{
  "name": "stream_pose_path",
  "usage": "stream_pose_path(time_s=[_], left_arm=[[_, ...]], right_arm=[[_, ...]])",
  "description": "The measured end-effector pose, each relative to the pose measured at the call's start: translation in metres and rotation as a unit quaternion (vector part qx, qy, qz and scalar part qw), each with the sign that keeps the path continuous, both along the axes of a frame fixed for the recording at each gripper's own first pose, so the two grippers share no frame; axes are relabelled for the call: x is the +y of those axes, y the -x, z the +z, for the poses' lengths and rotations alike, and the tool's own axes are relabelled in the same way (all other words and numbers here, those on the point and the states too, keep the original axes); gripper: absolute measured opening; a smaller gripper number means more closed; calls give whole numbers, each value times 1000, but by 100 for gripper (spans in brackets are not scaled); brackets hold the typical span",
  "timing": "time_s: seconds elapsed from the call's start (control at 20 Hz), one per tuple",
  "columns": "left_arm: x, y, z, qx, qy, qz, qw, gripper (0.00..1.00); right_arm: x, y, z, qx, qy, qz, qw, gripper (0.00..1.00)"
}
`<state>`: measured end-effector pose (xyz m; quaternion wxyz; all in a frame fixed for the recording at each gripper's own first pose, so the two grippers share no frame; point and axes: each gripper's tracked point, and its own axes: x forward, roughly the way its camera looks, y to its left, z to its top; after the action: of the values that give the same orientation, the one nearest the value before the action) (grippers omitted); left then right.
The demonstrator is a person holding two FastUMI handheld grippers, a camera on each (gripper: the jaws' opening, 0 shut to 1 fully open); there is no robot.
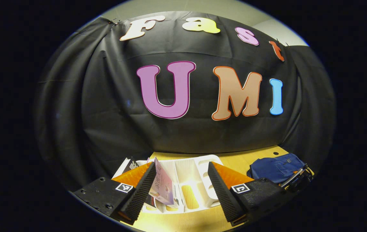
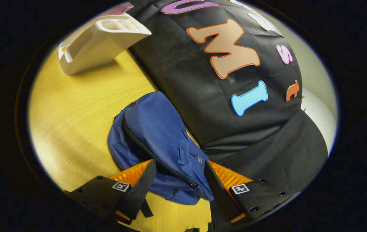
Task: Open the schoolbag, grab two books from the bookshelf and put them into the schoolbag.
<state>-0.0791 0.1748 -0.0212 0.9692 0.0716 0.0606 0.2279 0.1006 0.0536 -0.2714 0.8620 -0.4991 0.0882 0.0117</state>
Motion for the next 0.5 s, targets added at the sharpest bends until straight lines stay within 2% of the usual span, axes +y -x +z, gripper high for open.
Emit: stream_pose_path(time_s=[0.5], left_arm=[[6, -9, -14, 6, 21, 15, 1000, 94]], right_arm=[[6, -38, -14, 10, 19, 14, 1000, 98]])
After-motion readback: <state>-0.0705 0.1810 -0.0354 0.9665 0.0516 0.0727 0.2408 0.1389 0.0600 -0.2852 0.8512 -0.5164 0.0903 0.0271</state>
